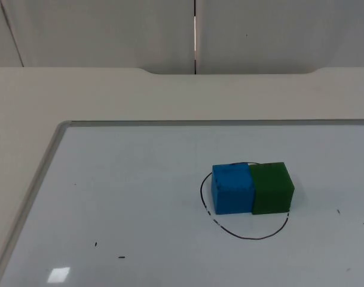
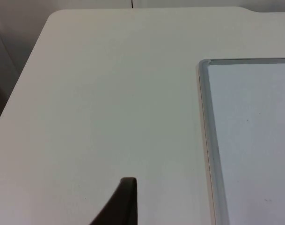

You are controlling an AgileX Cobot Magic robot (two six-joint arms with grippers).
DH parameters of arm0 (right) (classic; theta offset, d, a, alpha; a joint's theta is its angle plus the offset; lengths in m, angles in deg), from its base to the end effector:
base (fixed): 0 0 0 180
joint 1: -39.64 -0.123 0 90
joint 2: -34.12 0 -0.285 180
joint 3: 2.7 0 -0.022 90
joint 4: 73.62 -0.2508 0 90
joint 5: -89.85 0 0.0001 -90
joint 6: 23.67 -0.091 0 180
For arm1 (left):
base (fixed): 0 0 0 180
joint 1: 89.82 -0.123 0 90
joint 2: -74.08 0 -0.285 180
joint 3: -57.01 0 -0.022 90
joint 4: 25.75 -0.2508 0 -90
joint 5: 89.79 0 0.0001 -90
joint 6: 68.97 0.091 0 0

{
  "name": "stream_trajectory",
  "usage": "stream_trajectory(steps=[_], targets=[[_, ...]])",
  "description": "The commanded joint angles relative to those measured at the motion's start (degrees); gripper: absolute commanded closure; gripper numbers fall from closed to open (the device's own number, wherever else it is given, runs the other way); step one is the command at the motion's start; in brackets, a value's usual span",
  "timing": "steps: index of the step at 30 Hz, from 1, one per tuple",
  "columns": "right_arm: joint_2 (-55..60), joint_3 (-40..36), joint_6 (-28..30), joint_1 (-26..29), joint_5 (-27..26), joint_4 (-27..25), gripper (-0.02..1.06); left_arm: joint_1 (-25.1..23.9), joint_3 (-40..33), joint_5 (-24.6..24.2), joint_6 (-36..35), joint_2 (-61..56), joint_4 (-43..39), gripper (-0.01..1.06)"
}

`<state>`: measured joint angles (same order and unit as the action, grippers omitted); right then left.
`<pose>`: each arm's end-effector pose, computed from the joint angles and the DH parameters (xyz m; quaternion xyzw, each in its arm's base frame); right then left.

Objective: Push the two cubes into the marked area.

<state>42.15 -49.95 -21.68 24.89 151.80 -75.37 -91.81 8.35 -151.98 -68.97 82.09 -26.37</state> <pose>-0.0081 0.0004 0.2820 -0.1251 0.8444 0.0730 0.5158 -0.0051 0.0007 0.2749 -0.0152 0.8609 0.0142 0.5084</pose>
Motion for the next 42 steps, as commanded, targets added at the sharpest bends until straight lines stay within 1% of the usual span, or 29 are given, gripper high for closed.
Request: stream_trajectory(steps=[1, 3, 4, 5, 6, 8, 42], targets=[[-0.24, -0.4, 0.03, 0.23, -0.12, 0.08, 0.29, 0.09, -0.28, 0.52, 0.33, -0.23, 0.61, 0.0], [-0.24, -0.4, 0.03, 0.23, -0.12, 0.08, 0.13, 0.09, -0.28, 0.52, 0.33, -0.23, 0.61, 0.0], [-0.24, -0.4, 0.03, 0.23, -0.12, 0.08, 0.07, 0.09, -0.28, 0.52, 0.33, -0.23, 0.61, 0.0], [-0.24, -0.4, 0.03, 0.23, -0.12, 0.08, 0.03, 0.09, -0.28, 0.52, 0.33, -0.23, 0.61, 0.0], [-0.24, -0.4, 0.03, 0.23, -0.12, 0.08, 0.03, 0.09, -0.28, 0.52, 0.33, -0.23, 0.61, 0.0], [-0.24, -0.4, 0.03, 0.23, -0.12, 0.08, 0.0, 0.09, -0.28, 0.52, 0.33, -0.23, 0.61, 0.0], [-0.24, -0.4, 0.06, 0.23, -0.12, -0.05, -0.01, 0.09, -0.28, 0.52, 1.04, -0.23, 1.13, 0.0]])
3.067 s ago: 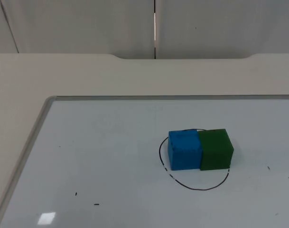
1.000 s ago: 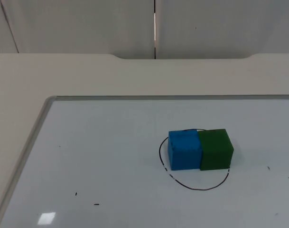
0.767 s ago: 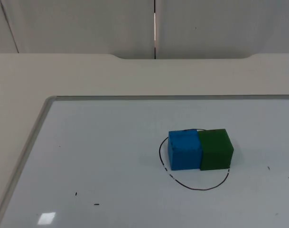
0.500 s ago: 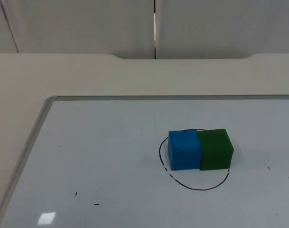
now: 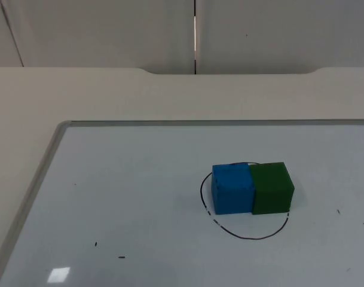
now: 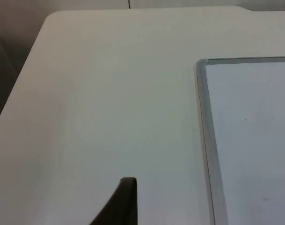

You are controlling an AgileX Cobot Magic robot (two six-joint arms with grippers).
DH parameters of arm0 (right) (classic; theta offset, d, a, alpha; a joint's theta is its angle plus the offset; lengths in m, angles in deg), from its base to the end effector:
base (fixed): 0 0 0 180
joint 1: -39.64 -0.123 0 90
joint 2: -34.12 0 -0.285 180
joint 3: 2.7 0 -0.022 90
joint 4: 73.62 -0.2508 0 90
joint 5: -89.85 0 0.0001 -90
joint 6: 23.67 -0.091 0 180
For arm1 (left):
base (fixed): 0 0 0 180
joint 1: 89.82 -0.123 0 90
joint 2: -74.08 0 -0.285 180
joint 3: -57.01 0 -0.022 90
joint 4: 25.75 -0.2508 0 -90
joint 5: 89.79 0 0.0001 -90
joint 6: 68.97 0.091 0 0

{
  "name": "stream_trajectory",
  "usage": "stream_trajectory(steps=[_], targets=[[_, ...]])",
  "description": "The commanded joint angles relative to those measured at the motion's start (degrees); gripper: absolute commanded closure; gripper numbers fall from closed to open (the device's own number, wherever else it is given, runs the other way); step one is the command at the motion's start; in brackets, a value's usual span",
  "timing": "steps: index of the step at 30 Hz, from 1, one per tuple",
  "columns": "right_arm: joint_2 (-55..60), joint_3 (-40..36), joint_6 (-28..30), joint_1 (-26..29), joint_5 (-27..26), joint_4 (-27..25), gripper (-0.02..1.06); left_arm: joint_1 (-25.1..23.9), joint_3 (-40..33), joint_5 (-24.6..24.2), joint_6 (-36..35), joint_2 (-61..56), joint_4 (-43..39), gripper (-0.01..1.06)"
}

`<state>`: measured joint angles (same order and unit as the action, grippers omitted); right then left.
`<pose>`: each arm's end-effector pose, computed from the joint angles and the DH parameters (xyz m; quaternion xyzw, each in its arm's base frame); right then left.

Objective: Push the two cubes into the marked area.

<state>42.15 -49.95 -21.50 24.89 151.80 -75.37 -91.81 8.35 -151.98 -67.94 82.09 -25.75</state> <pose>-0.0081 0.0004 0.2820 -0.1265 0.8442 0.0722 0.5159 -0.0051 -0.0002 0.2749 -0.0072 0.8610 0.0134 0.5084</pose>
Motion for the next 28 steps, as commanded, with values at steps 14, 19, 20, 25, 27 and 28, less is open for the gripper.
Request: stream_trajectory(steps=[14, 19, 20, 25, 27, 28], targets=[[-0.24, -0.4, -0.12, 3.65, -0.12, 0.05, -0.01, 0.09, -0.28, 0.52, 0.01, -0.23, 0.52, 0.0], [-0.24, -0.4, -0.12, 8.85, -0.12, 0.05, -0.01, 0.09, -0.28, 0.52, 0.01, -0.23, 0.52, 0.0], [-0.24, -0.4, -0.12, 10.06, -0.12, 0.05, -0.01, 0.09, -0.28, 0.52, 0.01, -0.23, 0.52, 0.0], [-0.24, -0.4, -0.12, 13.7, -0.12, 0.05, -0.01, 0.09, -0.28, 0.52, 0.01, -0.23, 0.52, 0.0], [-0.24, -0.4, -0.12, 14.48, -0.12, 0.05, -0.01, 0.09, -0.28, 0.52, 0.01, -0.23, 0.52, 0.0], [-0.24, -0.4, -0.12, 15.12, -0.12, 0.05, -0.01, 0.09, -0.28, 0.52, 0.01, -0.23, 0.52, 0.0]])
